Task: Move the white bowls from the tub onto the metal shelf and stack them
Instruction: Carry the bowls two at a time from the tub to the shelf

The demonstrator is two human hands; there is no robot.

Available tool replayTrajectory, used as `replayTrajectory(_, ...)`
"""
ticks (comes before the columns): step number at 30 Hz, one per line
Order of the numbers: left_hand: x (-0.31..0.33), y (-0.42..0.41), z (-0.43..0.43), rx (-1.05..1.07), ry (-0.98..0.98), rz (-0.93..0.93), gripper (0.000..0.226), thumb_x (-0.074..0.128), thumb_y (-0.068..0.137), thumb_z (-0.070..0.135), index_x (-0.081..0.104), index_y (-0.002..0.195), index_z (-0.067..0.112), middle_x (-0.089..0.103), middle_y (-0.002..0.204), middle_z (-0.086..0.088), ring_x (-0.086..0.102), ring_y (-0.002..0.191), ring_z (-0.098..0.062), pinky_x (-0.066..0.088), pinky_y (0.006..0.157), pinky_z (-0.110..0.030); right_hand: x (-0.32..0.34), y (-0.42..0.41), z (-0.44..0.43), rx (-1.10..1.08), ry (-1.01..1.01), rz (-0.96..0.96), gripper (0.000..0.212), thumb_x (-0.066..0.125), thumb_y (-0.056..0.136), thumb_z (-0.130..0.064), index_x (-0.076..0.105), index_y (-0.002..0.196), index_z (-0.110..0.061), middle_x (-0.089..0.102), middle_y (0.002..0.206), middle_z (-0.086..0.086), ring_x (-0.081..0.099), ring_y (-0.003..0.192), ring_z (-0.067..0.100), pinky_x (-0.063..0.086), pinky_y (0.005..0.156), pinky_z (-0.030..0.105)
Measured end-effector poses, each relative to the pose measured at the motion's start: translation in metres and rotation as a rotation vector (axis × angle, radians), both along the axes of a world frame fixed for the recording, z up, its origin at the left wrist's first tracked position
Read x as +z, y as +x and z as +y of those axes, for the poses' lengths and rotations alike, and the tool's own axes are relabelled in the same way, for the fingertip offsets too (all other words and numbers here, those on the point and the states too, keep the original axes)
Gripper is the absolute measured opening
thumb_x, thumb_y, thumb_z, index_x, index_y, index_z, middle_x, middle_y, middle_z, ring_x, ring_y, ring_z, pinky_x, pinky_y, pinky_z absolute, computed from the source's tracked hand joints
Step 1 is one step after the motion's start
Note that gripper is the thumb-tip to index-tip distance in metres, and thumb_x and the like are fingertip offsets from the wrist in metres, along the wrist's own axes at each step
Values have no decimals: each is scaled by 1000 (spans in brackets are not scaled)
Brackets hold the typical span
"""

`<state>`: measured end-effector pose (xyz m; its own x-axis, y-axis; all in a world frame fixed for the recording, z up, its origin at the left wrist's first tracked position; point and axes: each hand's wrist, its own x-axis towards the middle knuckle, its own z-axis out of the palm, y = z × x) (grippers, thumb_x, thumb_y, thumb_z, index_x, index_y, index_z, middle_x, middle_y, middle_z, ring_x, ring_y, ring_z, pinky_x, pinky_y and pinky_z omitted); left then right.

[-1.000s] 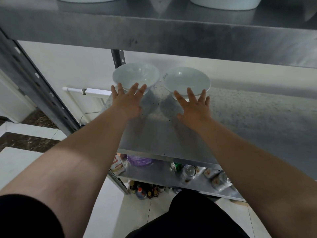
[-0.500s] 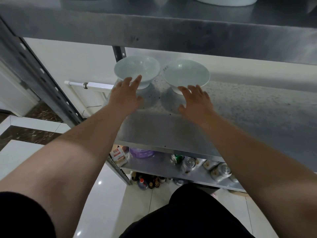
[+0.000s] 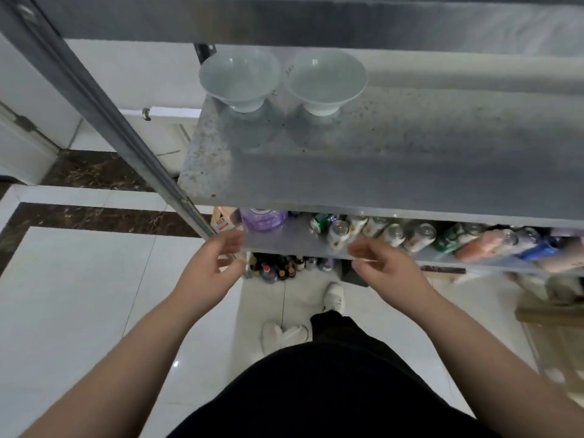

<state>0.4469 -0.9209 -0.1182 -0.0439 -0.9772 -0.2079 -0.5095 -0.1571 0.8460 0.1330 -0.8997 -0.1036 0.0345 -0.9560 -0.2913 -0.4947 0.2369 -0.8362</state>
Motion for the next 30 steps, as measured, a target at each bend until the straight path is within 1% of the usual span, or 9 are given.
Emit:
replayTrajectory(4, -4, -17, 50, -36, 99, 86, 38, 58, 93, 5, 58, 121, 30, 65, 116, 12, 59, 110, 1, 46, 86, -21, -1, -20, 71, -163, 74, -48, 22, 66, 91, -14, 68, 106, -30, 69, 106, -22, 62, 100, -9, 42, 80, 2)
replayTrajectory(8, -5, -52, 71, -245, 201, 83, 39, 58, 84, 26, 57, 122, 35, 65, 118, 17, 58, 114, 0, 47, 90, -23, -4, -44, 134, -289, 121, -54, 24, 64, 92, -13, 68, 104, -33, 69, 105, -24, 62, 99, -9, 42, 78, 1)
replayTrajectory(11, 1, -93, 70, -366, 197, 46, 43, 56, 81, 30, 56, 124, 33, 63, 120, 17, 57, 115, 0, 46, 89, -20, -7, -68, 177, -357, 171, -68, 24, 63, 92, -15, 68, 105, -35, 69, 106, -24, 62, 97, -10, 41, 76, -1)
replayTrajectory(13, 2, -124, 66, -412, 198, 49, 40, 56, 82, 30, 56, 121, 36, 63, 119, 16, 58, 114, -1, 48, 92, -24, -10, -88, 202, -407, 200, -88, 24, 63, 92, -15, 68, 105, -35, 69, 106, -24, 62, 96, -10, 41, 75, -1)
replayTrajectory(16, 2, -174, 63, -467, 205, 58, 39, 57, 83, 28, 57, 121, 38, 63, 119, 15, 58, 115, -5, 50, 99, -36, -10, -124, 235, -484, 219, -97, 23, 63, 92, -13, 69, 104, -31, 70, 105, -20, 62, 96, -10, 41, 75, 0)
replayTrajectory(18, 3, -211, 67, -517, 206, 51, 39, 57, 83, 28, 57, 122, 38, 63, 119, 16, 58, 116, -4, 49, 100, -40, -9, -151, 259, -557, 212, -102, 23, 64, 92, -12, 69, 103, -31, 70, 104, -21, 62, 96, -9, 41, 75, 0)
replayTrajectory(22, 1, -285, 81, -667, 219, 28, 37, 57, 84, 28, 57, 119, 41, 63, 115, 19, 58, 115, -4, 49, 101, -39, -6, -197, 303, -722, 184, -96, 23, 63, 92, -18, 67, 103, -38, 68, 105, -28, 62, 98, -9, 43, 73, 2)
replayTrajectory(26, 0, -344, 101, -869, 244, -24, 40, 56, 81, 32, 55, 120, 41, 62, 118, 17, 57, 116, -2, 47, 102, -35, 0, -227, 340, -976, 122, -98, 22, 63, 92, -18, 68, 103, -37, 69, 104, -24, 64, 96, -7, 44, 74, 3)
replayTrajectory(30, -4, -392, 105, -1078, 295, -76, 42, 57, 81, 34, 55, 122, 40, 62, 118, 19, 56, 116, 1, 47, 103, -38, 6, -237, 369, -1207, 105, -91, 22, 61, 93, -20, 66, 102, -39, 68, 105, -27, 64, 93, -8, 45, 71, 5)
